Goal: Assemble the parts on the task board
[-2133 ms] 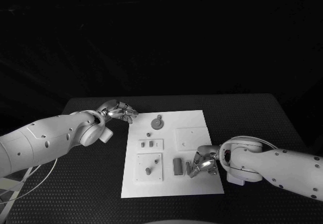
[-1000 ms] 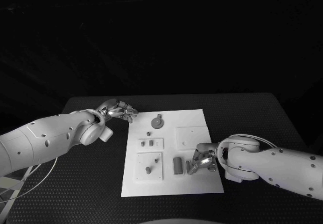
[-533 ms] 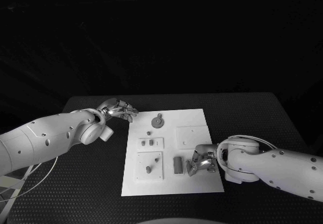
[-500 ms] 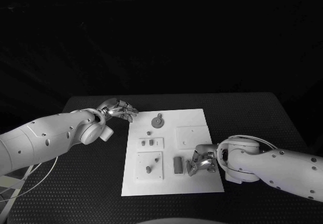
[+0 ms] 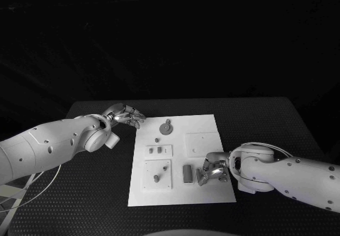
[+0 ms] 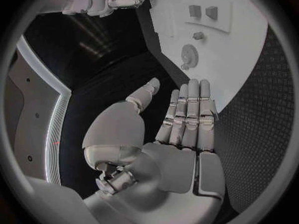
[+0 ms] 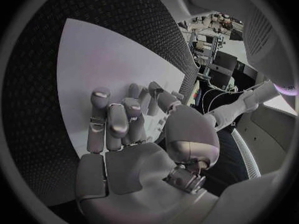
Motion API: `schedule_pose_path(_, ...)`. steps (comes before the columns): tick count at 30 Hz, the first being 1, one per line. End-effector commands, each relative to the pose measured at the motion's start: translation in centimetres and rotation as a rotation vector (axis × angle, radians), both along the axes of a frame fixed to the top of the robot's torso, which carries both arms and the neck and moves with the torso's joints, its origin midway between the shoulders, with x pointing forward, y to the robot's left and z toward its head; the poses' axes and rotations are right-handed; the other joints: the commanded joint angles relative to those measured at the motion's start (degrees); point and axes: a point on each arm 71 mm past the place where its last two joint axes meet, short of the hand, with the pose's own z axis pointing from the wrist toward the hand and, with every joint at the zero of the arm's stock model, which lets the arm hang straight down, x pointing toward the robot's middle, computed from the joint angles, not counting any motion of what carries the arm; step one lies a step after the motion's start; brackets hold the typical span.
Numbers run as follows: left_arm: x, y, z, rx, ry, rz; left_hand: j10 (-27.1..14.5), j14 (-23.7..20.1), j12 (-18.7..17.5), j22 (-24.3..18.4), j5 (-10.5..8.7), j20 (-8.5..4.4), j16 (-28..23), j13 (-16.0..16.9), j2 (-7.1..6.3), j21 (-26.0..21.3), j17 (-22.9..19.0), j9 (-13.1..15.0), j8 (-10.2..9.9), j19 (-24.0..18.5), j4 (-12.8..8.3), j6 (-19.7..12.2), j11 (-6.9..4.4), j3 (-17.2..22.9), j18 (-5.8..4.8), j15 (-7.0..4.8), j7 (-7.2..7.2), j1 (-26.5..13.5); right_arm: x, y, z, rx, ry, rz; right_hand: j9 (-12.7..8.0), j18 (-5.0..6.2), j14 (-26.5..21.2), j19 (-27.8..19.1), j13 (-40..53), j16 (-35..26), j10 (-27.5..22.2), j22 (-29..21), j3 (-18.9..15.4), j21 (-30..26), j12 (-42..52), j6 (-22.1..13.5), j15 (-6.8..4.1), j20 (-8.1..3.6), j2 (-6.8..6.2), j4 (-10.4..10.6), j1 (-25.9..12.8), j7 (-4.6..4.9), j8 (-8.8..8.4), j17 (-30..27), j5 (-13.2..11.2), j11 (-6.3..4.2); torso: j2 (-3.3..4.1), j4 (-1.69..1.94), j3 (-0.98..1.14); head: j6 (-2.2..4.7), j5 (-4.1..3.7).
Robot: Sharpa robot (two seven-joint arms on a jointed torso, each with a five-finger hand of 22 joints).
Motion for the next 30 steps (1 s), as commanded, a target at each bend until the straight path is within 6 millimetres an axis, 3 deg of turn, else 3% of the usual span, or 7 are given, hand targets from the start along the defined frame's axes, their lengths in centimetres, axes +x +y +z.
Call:
schedule_pose_path(1,-0.02,-0.21,0.06,-0.011,0.002,-0.014,-0.45,0.24,0.31,-0.07,-0.20,0.10,-0.33,-0.06,0.08,0.29,0.10,-0.05,0.24,-0.35,-0.34,-0.33,-0.12,0.04,0.59,0.07,0.01,-0.68,-0.01,0.04,-0.09,-0.006,0.003,0.007,0.03,2.48,-0.10,-0.02,-0.07,-0.29,0.54,0.81,-0.22,-0.32,-0.24,0.36,-0.44,0.01,0.01,0.13,-0.57,0.15,0.00,0.05,-0.05,-0.06,-0.02,-0.02,-0.03,0.02,0.01)
schedule_pose_path(10,-0.04,-0.19,0.06,-0.010,0.003,-0.014,-0.45,0.25,0.32,-0.07,-0.20,0.10,-0.34,-0.07,0.09,0.29,0.12,-0.06,0.24,-0.34,-0.34,-0.34,-0.12,0.04,0.59,0.07,0.01,-0.69,0.59,-0.23,-0.07,-0.022,-0.044,-0.007,0.04,2.48,0.04,0.08,0.03,-0.22,0.71,0.82,0.03,-0.35,-0.14,0.48,-0.51,-0.10,1.69,0.00,-0.28,0.08,0.00,0.33,-0.05,-0.12,-0.03,-0.03,-0.06,-0.06,-0.13)
schedule_pose_path(11,-0.04,-0.19,0.06,-0.010,0.003,-0.014,-0.45,0.25,0.32,-0.07,-0.20,0.10,-0.34,-0.07,0.10,0.29,0.12,-0.06,0.24,-0.34,-0.34,-0.34,-0.12,0.03,0.59,0.07,0.01,-0.69,0.61,-0.27,-0.09,-0.022,-0.043,-0.007,0.07,2.48,0.13,0.18,0.31,-0.18,1.04,0.79,0.18,-0.36,0.11,0.68,-0.52,-0.05,4.04,0.78,-0.75,0.06,0.08,0.50,-0.05,-0.14,-0.03,-0.03,-0.06,-0.06,-0.13)
schedule_pose_path(16,-0.04,-0.17,0.07,-0.010,0.003,-0.013,-0.45,0.25,0.33,-0.08,-0.20,0.10,-0.35,-0.07,0.11,0.29,0.13,-0.06,0.25,-0.34,-0.33,-0.33,-0.12,0.03,0.59,0.07,0.01,-0.71,0.52,-0.17,-0.18,-0.029,-0.029,0.007,0.08,2.48,0.07,0.04,0.36,-0.12,1.13,0.93,-0.13,-0.32,0.15,0.74,-0.55,-0.06,5.84,-0.40,-0.81,0.01,0.04,0.47,-0.05,-0.19,-0.02,-0.01,-0.01,-0.05,-0.10)
schedule_pose_path(30,-0.07,-0.20,0.06,-0.010,0.004,-0.015,-0.46,0.26,0.35,-0.08,-0.20,0.10,-0.37,-0.08,0.12,0.30,0.15,-0.06,0.26,-0.34,-0.33,-0.33,-0.12,0.03,0.59,0.07,0.01,-0.74,0.62,-0.20,-0.35,-0.045,-0.016,0.007,0.10,2.48,0.02,-0.11,0.41,-0.09,1.21,1.03,-0.23,-0.23,0.15,0.79,-0.53,-0.03,6.80,-1.21,0.03,0.01,-0.02,0.49,-0.05,-0.19,-0.03,-0.01,-0.02,-0.08,-0.18)
